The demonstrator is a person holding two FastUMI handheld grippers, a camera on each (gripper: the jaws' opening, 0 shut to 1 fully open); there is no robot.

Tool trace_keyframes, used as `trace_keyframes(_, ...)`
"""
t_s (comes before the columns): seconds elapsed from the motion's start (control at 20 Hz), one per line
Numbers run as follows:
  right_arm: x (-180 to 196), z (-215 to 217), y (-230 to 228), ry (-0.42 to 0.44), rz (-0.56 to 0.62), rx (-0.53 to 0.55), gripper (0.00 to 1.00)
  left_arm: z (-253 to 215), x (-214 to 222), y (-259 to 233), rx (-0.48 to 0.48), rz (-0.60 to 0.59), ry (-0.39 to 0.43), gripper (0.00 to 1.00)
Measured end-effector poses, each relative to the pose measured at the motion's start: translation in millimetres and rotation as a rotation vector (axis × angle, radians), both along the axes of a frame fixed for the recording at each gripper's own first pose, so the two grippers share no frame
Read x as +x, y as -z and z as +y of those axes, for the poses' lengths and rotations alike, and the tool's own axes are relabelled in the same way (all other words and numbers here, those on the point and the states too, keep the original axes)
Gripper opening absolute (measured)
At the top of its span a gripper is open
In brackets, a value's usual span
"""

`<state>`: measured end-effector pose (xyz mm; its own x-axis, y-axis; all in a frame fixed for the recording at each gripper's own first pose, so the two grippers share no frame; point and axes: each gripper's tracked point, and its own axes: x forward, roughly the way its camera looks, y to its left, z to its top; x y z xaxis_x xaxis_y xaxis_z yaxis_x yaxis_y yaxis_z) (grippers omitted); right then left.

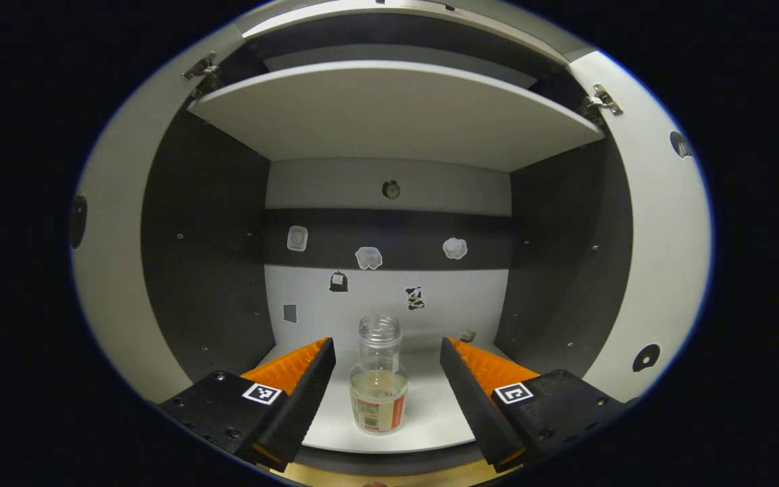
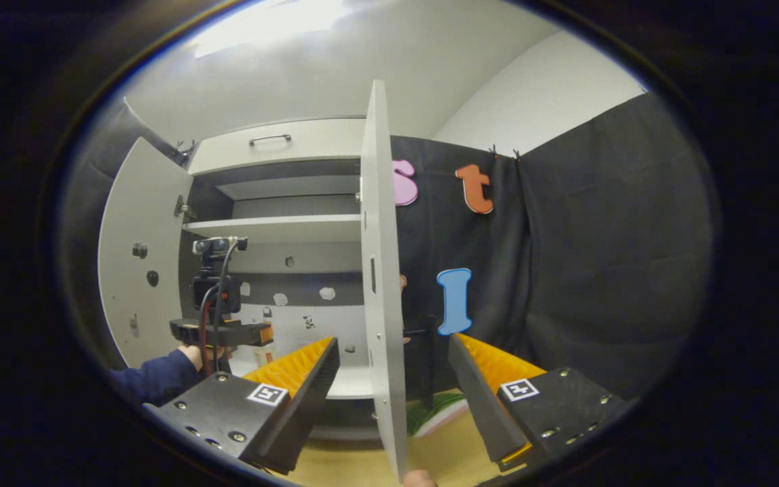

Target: Grasp the bottle in the cabinet with the left hand and place it on the coaster, then close the right door with the right hand and the left door with the left hand.

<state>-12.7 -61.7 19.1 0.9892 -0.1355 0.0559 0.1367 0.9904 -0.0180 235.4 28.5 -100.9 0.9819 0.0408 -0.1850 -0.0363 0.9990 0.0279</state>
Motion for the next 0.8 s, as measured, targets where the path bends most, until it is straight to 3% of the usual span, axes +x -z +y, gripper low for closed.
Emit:
trace_keyframes(0.3,-2,-18,7,0.055,0.015,-0.004,0.98,18,30,44,0.023,0.093,-0.033,0.98)
trace_keyframes(0.45,1,-21,9,0.063,0.018,0.000,0.98,25,34,48,0.055,0.096,-0.052,0.77)
trace_keyframes(0.8,5,-28,12,0.068,0.023,0.017,0.98,23,28,45,0.057,0.089,-0.026,0.68)
